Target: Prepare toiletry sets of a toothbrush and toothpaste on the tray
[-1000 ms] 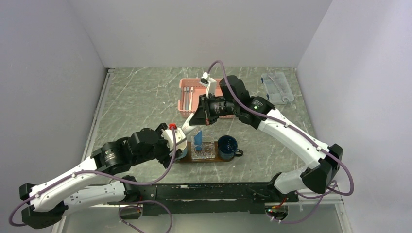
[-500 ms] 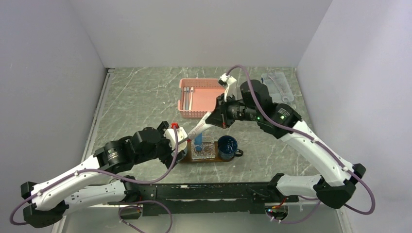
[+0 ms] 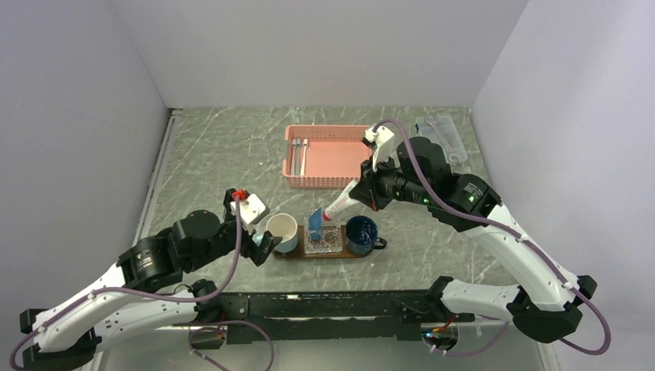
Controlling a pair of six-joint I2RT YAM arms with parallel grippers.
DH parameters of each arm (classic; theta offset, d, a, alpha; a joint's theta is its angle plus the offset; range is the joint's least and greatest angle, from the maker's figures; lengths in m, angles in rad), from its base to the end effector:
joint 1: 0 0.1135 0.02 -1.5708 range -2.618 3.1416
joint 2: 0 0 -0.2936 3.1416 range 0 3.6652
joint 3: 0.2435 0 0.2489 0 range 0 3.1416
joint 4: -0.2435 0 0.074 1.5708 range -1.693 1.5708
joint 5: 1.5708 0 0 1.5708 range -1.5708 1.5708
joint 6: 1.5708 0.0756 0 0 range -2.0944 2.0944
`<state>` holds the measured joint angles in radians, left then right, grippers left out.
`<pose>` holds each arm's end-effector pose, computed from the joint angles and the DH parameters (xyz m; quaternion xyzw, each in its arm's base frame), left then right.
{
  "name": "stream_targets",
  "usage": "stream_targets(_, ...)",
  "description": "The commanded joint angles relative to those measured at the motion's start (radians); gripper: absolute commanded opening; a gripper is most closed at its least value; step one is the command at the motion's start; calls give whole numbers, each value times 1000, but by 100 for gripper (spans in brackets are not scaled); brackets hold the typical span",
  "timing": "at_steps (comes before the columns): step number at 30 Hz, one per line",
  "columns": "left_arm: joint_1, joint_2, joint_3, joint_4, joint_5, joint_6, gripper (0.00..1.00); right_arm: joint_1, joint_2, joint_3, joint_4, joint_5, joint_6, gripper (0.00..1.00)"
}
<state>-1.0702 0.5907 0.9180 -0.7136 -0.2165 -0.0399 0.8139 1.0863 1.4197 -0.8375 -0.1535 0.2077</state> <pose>0.0731 -0.0997 0.3558 0.3539 0.7475 -0.2163 0.5189 0.1441 0.1694 0.4372 -0.2935 0.8078 0.3054 0.4099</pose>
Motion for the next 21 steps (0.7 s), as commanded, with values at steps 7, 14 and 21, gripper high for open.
stream_targets(7,17,-115,-53,66,-114,-48,99,106,55,-20,-1,193,-39,0)
stream_targets(14,39,-111,-53,51,-97,-54,99,155,125,-6,17,253,-34,0)
stream_targets(21,73,-104,-57,48,-55,-45,98,188,196,20,11,330,-30,0)
